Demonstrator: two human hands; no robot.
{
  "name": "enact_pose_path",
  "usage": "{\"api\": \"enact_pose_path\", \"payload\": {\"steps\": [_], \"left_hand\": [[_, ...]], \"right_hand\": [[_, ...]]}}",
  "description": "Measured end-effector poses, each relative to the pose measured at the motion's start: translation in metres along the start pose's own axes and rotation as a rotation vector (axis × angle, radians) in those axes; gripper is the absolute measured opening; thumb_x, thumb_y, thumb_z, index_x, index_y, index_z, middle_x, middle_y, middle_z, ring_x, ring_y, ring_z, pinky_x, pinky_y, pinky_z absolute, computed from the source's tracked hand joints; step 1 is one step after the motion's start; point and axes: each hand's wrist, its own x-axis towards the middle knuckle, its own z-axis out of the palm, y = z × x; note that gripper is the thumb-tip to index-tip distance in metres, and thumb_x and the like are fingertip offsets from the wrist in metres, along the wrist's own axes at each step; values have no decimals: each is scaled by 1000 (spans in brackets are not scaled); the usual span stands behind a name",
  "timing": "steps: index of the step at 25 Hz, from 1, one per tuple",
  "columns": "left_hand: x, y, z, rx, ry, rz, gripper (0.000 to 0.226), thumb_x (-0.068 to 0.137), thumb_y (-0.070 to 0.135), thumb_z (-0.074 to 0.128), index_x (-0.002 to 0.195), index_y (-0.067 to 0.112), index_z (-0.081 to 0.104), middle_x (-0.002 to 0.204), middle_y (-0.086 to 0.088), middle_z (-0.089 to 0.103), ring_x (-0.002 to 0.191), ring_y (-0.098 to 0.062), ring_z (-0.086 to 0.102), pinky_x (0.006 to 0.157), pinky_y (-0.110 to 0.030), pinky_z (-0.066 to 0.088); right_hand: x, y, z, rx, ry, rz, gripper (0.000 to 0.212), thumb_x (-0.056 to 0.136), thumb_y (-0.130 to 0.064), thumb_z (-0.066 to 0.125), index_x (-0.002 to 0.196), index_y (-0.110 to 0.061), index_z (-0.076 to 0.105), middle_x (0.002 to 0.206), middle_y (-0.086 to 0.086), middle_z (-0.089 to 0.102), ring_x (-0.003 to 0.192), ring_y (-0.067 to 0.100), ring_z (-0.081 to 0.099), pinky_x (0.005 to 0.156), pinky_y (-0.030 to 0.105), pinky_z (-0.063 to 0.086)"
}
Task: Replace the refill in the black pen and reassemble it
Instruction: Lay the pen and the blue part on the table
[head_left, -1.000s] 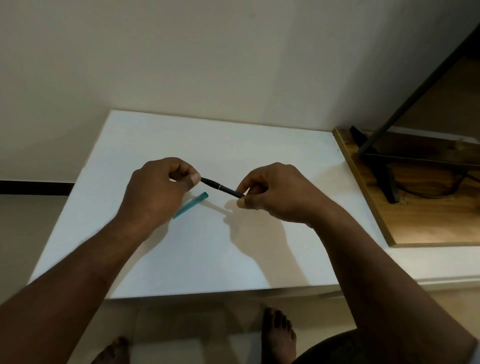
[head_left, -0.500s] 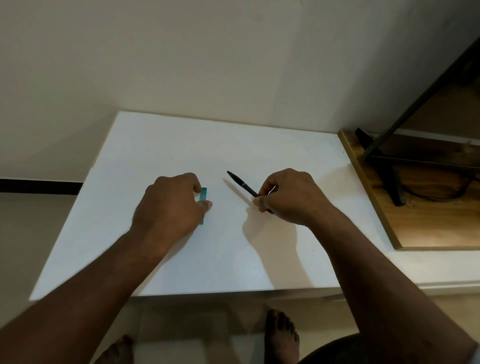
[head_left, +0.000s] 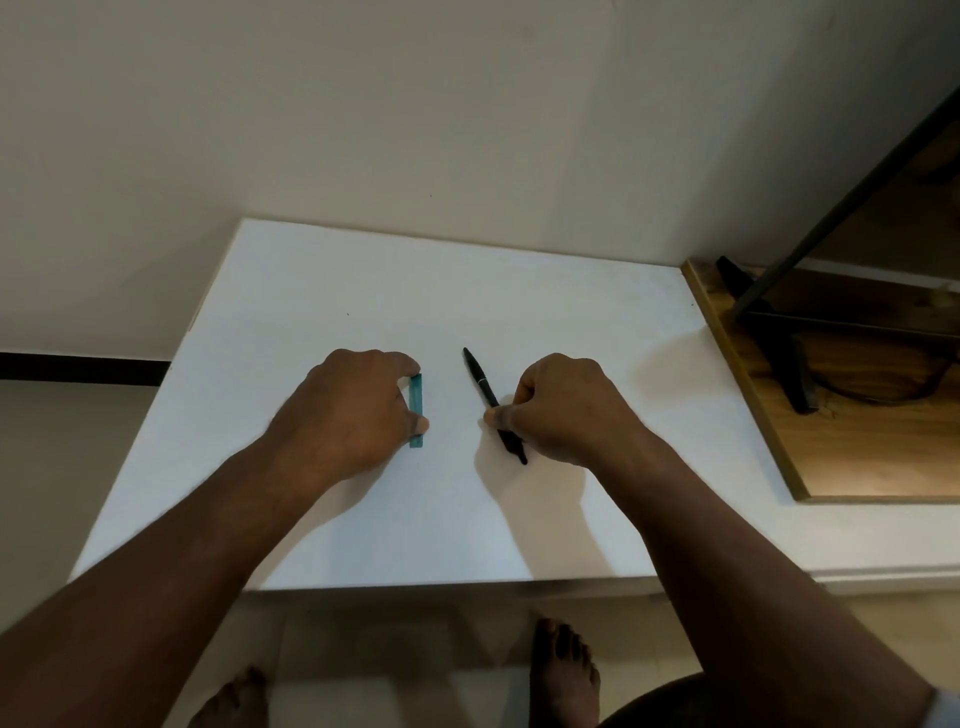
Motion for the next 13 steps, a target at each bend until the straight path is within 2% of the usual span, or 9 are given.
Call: {"api": "enact_pose_path", "payload": {"steps": [5, 9, 13], "left_hand": [[0, 1, 3, -2, -1, 42, 60, 90, 35, 79, 146, 28, 58, 122, -3, 75, 109, -23, 67, 85, -30, 44], [1, 2, 5, -11, 15, 51, 60, 90, 37, 78, 146, 30, 58, 121, -1, 75, 108, -22, 67, 85, -30, 44], [2, 1, 7, -5, 22, 54, 62, 89, 41, 78, 147, 32, 57, 124, -1, 75, 111, -24, 67, 93, -37, 50]], "right_hand": [[-1, -8, 6, -24, -3, -35, 46, 91, -54, 74, 87, -9, 77, 87, 6, 78, 87, 22, 71, 79, 38, 61], [0, -6, 4, 58, 31, -57, 30, 88, -50, 80, 94, -22, 72, 92, 0, 76, 91, 18, 71, 78, 35, 59], [0, -9, 9, 63, 17, -65, 30, 85, -43, 85, 105, -28, 68, 105, 1, 72, 93, 19, 70, 80, 35, 61]]}}
